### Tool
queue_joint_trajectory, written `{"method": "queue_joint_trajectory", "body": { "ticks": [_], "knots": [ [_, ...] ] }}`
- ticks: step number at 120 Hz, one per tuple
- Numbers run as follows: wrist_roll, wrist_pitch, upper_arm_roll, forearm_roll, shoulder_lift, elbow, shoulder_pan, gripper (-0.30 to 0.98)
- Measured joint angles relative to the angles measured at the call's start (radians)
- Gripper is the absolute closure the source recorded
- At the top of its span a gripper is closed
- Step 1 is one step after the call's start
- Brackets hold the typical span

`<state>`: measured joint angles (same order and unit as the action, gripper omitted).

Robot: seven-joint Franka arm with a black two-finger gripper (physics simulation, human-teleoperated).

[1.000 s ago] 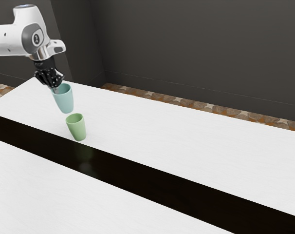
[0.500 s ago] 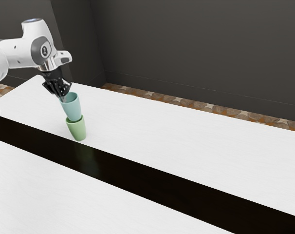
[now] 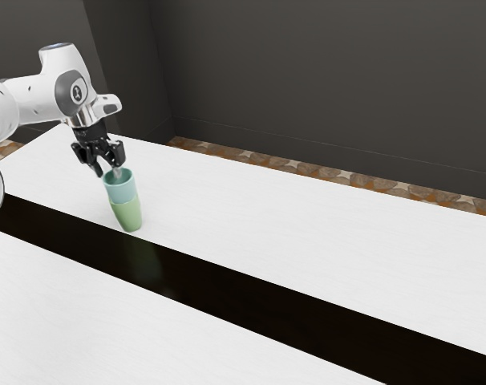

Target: Place the right cup onto the left cup

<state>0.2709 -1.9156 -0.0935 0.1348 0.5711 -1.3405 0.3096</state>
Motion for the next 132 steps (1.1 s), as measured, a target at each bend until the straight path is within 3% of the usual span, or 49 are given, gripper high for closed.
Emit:
{"method": "queue_joint_trajectory", "body": {
  "ticks": [24, 43, 67, 104, 132],
  "knots": [
    [0.004, 0.005, 0.000, 0.004, -0.049, -0.029, 0.000, 0.12],
    [0.007, 0.012, 0.005, 0.005, -0.193, -0.151, -0.013, 0.06],
    [0.009, 0.021, 0.006, -0.001, -0.328, -0.264, -0.108, 0.02],
    [0.010, 0.090, 0.006, -0.053, -0.424, -0.268, -0.284, 0.01],
    [0.010, 0.155, 0.007, -0.069, -0.512, -0.267, -0.325, 0.00]
  ]
}}
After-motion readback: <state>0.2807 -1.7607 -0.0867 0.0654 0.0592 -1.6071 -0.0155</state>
